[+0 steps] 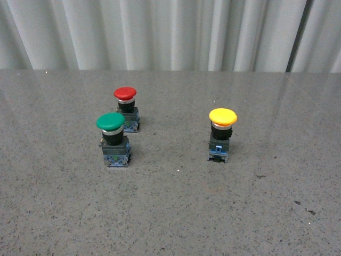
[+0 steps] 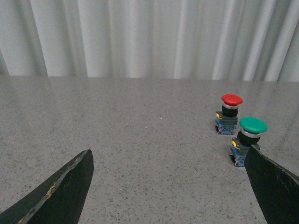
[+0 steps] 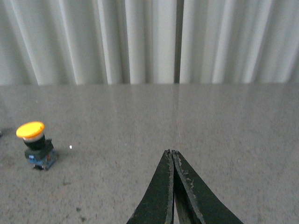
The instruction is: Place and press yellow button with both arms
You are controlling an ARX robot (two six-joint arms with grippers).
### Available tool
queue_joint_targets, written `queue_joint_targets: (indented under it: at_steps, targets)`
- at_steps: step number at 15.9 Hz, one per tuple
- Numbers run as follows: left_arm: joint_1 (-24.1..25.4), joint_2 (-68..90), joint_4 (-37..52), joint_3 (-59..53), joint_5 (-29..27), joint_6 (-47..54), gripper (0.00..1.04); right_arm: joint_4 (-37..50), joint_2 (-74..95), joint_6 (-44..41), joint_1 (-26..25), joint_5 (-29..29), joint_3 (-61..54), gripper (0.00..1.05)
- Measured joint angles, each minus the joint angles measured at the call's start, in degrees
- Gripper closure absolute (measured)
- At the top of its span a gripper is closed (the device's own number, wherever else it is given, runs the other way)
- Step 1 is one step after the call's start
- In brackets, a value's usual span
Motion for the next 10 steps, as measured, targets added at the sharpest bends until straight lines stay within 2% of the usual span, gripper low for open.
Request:
queue_joint_targets:
  at_steps: [5,6,7,8,10]
  targets:
    - [0.00,0.00,0.00,0.00,0.00,0.00,0.07,-2.45,-4.50,0.00,0.00,0.00,-1.27,1.03]
    - [0.00,0.00,0.00,0.00,-0.02,0.00,0.07,-12.41,-11.34,-0.02,0.00,-0.22,-1.22,1.03]
    - [0.00,0.00,0.02,0.00,0.02,0.00,0.07,-12.74,-14.47,-0.02,0.00,-0.02,-1.22,1.03]
    - [0.00,0.00,0.02,0.00,0.02,0.00,0.07,-12.87,-14.45,-0.04,0.00,-0.04,-1.20,0.99]
    - [0.00,0.00,0.02,0.00,0.02,-0.02,0.07,-12.90,-14.45,-0.04,0.00,-0.02,-1.20,0.73]
